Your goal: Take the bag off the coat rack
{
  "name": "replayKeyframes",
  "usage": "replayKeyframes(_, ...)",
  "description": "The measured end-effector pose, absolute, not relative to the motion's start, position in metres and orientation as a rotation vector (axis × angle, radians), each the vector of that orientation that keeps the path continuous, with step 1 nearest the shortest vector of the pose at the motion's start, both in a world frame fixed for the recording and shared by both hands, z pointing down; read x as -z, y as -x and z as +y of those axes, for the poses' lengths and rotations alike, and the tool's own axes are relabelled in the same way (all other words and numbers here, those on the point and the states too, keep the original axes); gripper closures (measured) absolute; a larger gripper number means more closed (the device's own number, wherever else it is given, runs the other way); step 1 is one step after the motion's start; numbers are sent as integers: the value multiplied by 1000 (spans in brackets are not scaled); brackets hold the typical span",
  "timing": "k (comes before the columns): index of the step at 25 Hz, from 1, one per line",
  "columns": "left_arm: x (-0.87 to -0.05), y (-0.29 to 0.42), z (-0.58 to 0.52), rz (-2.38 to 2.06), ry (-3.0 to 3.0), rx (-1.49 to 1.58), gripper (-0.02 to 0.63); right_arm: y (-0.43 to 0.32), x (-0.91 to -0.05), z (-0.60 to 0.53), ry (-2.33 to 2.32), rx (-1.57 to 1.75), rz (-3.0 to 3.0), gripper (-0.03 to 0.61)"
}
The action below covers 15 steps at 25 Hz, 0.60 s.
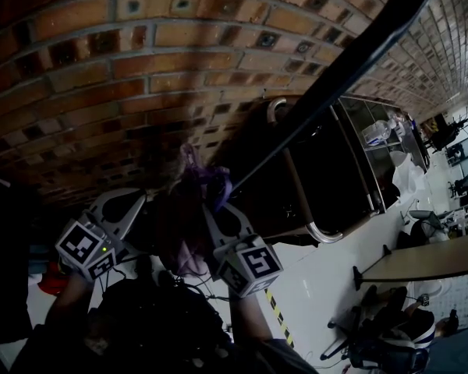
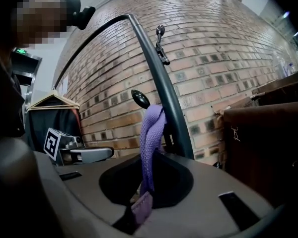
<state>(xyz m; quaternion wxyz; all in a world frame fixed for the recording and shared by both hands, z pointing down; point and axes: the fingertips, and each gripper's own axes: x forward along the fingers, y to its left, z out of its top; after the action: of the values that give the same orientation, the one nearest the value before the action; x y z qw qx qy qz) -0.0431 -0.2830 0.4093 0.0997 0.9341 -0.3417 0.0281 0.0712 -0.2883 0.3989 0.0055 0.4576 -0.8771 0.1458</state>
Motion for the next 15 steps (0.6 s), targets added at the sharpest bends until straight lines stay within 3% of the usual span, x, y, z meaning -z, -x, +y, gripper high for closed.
replayKeyframes(15, -411, 52, -298, -998, -2758, -74, 603, -61, -348, -291, -1385, -375, -2835, 534)
